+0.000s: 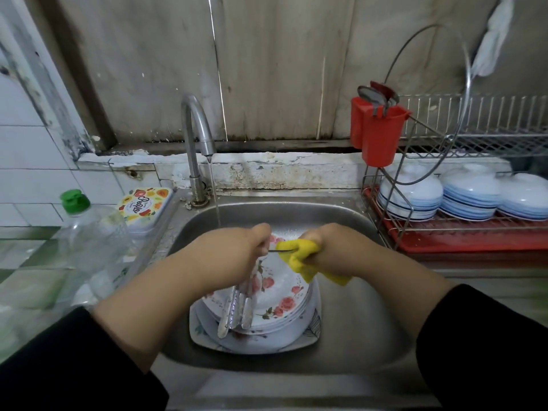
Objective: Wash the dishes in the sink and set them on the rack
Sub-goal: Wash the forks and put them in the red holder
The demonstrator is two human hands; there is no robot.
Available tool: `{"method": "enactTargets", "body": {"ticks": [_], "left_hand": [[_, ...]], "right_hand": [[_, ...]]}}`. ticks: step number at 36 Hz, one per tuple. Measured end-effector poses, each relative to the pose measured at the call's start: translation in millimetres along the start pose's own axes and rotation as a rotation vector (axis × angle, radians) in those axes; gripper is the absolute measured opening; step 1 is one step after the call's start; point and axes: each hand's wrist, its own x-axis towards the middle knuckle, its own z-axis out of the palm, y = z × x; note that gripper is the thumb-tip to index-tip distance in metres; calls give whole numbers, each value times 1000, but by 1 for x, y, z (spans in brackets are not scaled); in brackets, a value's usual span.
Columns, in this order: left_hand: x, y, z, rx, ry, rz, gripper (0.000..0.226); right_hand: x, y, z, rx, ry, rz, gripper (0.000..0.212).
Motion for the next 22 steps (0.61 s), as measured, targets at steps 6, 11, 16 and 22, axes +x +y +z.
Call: {"method": "enactTargets", "body": {"ticks": [6,11,16,22], "left_hand": [[-11,-5,18,-859,-8,-160,17],[-4,21,34,-1277,8,-349,23],[2,32,42,-1325,-12,-438,26],[4,42,44,-1340,-17,-414,22]], "right_hand": [[-7,20,-7,1086,111,83,10],[7,-9,17,1722,362,386,20],[11,-28,42,2040,434,524,30],[8,-42,54,1947,313,578,34]]}}
